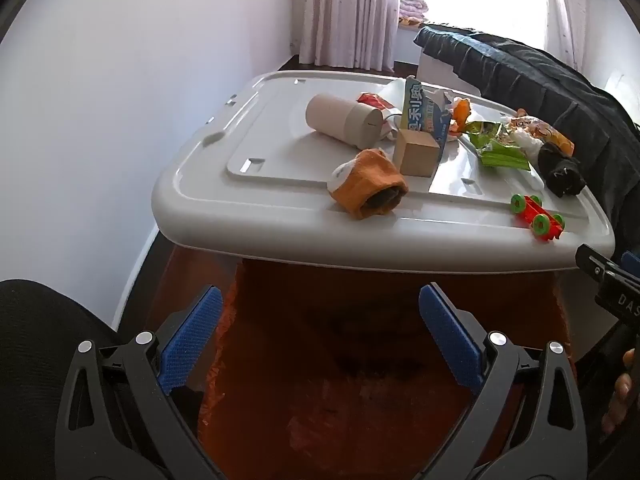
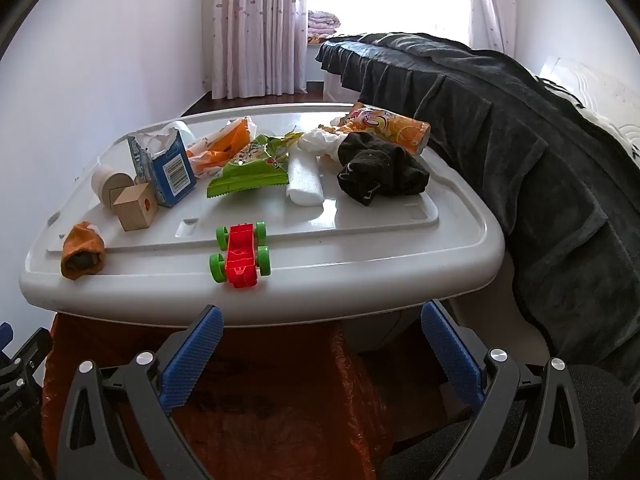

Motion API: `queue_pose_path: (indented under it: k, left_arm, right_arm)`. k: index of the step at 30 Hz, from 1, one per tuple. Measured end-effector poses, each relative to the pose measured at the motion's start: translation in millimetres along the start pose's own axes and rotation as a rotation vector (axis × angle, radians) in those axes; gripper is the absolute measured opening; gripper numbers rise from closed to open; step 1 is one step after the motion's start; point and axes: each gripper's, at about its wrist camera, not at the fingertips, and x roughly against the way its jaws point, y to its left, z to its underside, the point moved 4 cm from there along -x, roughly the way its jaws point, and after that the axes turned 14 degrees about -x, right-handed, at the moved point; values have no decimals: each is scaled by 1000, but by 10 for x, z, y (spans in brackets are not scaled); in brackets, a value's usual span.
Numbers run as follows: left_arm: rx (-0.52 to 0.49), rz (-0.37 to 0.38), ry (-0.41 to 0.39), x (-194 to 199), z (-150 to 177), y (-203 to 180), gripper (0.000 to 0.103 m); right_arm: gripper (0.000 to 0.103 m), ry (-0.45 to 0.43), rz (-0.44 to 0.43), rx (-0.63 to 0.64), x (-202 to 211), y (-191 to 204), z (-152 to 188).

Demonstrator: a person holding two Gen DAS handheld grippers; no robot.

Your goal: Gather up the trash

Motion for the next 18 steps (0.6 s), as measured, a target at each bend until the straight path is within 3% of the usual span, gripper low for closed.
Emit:
queue_pose_path:
  k: [18]
  left_arm:
    - [-15,6,16,-34,24,-55,96]
  right_arm:
    - [98,-2,1,1,2,-1,-7]
